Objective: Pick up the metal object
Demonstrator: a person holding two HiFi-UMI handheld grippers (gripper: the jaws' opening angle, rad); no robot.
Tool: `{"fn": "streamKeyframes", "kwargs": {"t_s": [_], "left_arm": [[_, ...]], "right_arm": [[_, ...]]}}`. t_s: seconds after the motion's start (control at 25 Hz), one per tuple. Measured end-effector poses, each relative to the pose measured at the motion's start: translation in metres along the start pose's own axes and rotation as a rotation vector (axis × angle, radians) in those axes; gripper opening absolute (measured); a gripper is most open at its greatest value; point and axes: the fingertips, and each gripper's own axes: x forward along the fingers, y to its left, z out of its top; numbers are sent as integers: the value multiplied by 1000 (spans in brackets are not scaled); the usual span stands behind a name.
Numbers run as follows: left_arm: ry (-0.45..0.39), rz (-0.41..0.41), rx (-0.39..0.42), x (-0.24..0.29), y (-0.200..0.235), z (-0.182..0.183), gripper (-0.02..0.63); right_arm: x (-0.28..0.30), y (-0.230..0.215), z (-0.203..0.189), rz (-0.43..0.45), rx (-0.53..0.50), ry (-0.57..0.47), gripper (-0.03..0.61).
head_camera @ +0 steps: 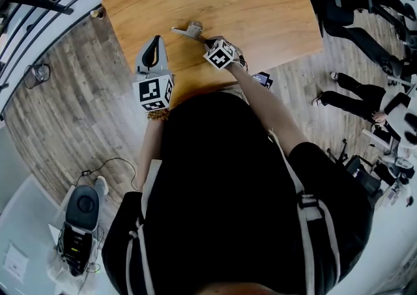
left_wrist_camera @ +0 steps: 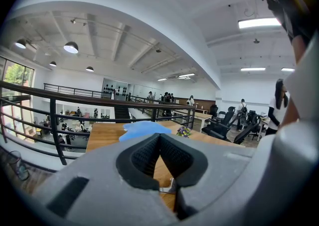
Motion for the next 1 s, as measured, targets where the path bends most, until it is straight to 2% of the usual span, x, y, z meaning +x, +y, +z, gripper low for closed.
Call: {"fn": "streamKeyframes", "kwargs": {"t_s": [0.2, 0.36, 0.76, 1.0], "left_arm": [[-2, -2, 1, 1, 0, 1, 8], [-6, -4, 4, 0, -2, 1, 8], [-12, -10, 6, -1, -6, 3, 8], [-14, -6, 5, -4, -7, 2, 8]], "right_arm": [[1, 3, -1, 10, -15, -2, -2], [-1, 5, -3, 13, 18, -10, -2], [-24, -9, 5, -16, -14, -65, -2], [-37, -18, -4, -13, -26, -66, -3]]}}
